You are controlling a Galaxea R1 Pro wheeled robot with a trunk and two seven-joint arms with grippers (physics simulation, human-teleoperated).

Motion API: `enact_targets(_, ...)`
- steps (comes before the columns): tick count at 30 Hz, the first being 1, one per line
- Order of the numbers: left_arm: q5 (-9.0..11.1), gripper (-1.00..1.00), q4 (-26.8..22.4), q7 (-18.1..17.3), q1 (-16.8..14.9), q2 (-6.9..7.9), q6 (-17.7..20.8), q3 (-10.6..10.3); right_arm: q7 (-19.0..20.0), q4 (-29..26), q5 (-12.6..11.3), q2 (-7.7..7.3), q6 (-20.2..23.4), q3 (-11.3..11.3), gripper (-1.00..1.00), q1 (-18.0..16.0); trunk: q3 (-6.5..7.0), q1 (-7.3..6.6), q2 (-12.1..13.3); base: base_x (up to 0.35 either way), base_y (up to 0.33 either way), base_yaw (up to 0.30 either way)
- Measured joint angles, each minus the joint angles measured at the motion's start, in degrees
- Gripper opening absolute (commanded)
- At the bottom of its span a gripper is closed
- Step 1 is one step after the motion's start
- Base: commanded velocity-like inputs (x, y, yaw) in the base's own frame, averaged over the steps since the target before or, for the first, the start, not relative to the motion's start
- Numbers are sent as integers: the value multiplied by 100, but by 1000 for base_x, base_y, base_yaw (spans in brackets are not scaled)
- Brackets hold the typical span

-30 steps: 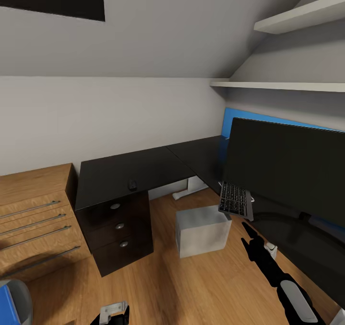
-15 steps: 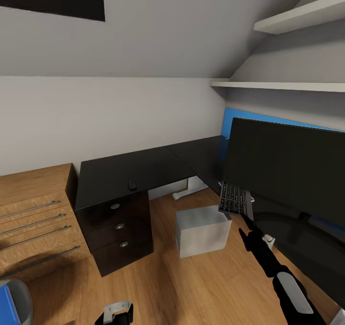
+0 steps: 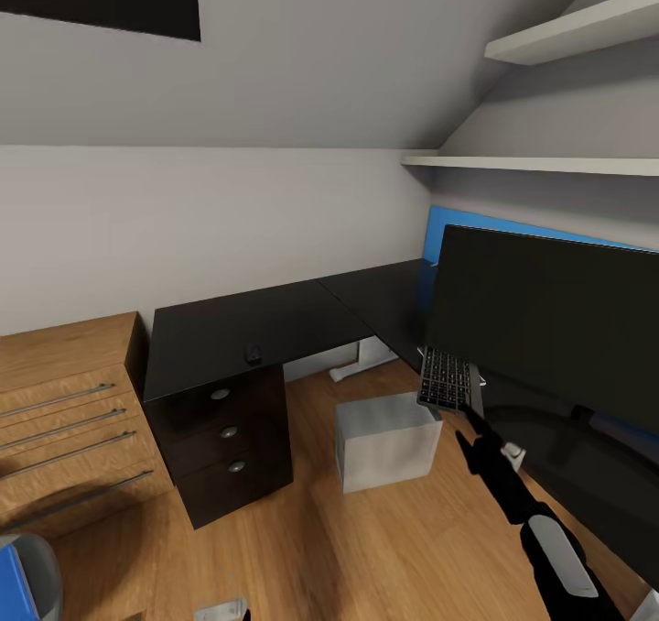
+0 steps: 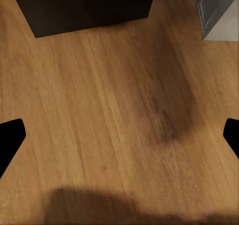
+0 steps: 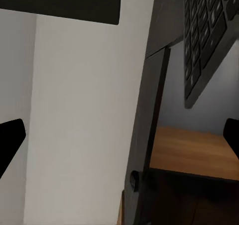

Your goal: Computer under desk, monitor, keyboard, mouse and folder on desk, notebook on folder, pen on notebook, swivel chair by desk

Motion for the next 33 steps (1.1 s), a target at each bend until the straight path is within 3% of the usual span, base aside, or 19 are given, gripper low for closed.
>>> enact_targets(33, 16, 100, 8, 4, 1, 8, -4, 7, -14, 307, -8, 16, -43, -3, 100, 0, 0, 0, 0, 0, 27, 0)
